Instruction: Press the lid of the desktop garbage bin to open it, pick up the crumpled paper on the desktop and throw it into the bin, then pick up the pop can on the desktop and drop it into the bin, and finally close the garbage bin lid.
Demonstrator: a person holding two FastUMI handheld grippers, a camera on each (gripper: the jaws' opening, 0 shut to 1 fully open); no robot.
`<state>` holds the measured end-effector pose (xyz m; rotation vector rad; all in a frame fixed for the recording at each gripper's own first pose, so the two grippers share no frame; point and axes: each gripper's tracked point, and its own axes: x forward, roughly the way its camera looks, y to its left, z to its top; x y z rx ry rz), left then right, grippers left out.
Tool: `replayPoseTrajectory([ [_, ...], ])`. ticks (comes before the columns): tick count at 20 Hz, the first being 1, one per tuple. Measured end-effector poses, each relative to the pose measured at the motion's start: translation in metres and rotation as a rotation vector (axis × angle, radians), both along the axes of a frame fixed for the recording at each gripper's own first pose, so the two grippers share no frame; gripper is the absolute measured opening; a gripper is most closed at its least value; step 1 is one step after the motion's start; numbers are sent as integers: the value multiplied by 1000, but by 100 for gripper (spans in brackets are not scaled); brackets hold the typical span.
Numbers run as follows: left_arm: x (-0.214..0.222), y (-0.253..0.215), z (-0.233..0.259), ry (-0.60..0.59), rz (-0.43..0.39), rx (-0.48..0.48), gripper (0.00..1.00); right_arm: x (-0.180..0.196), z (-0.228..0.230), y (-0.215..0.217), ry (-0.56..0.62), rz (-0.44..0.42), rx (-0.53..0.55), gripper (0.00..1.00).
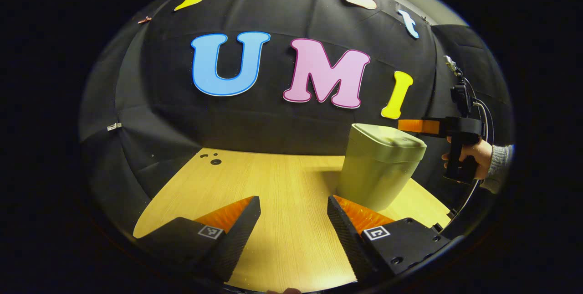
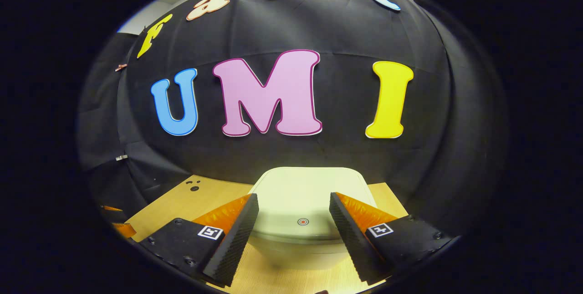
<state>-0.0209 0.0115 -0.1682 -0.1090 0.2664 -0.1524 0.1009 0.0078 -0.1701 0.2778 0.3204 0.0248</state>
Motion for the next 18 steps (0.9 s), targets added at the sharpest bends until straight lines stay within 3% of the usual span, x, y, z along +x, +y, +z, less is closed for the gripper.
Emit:
replayPoseTrajectory([
  [11, 18, -16, 19, -33, 2, 12, 96, -46, 44, 28, -111, 91, 21, 98],
  [18, 21, -24, 27, -45, 16, 27, 96, -71, 44, 52, -149, 169, 25, 98],
])
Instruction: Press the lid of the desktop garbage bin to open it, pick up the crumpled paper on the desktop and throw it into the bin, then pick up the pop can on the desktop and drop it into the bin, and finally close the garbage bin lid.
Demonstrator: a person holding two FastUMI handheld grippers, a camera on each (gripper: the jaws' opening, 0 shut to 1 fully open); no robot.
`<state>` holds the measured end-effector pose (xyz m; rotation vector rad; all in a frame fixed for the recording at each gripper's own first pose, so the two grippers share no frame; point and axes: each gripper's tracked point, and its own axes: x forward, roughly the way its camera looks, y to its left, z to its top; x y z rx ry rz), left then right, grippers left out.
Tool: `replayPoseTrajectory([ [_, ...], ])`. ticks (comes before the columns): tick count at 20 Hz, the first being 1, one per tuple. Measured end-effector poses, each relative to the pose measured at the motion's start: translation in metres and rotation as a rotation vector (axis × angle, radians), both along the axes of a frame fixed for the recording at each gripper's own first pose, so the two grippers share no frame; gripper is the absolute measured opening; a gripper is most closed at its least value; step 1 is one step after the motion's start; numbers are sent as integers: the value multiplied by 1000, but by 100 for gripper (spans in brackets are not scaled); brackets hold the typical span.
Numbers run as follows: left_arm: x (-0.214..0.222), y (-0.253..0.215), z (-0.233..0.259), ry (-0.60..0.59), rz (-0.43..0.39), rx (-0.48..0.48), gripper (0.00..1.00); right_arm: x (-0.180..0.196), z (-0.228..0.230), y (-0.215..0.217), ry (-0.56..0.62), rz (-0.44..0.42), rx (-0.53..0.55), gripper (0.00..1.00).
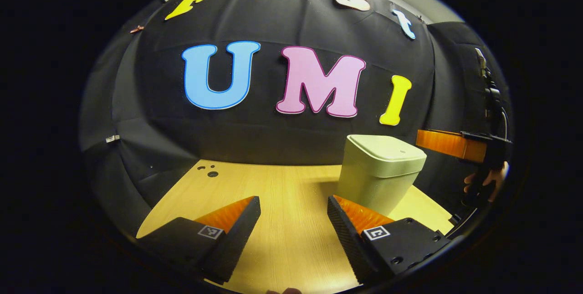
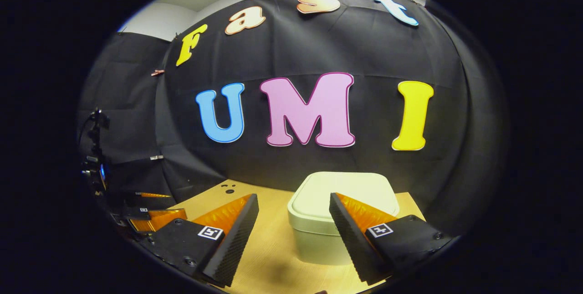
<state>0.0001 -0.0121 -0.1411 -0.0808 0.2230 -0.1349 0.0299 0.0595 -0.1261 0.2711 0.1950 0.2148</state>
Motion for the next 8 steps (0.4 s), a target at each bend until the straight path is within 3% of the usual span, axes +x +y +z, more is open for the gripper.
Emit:
replayPoseTrajectory([
  [8, 3, -15, 6, -18, 60, 32, 96, -18, -17, 25, -5, 102, 28, 99],
])
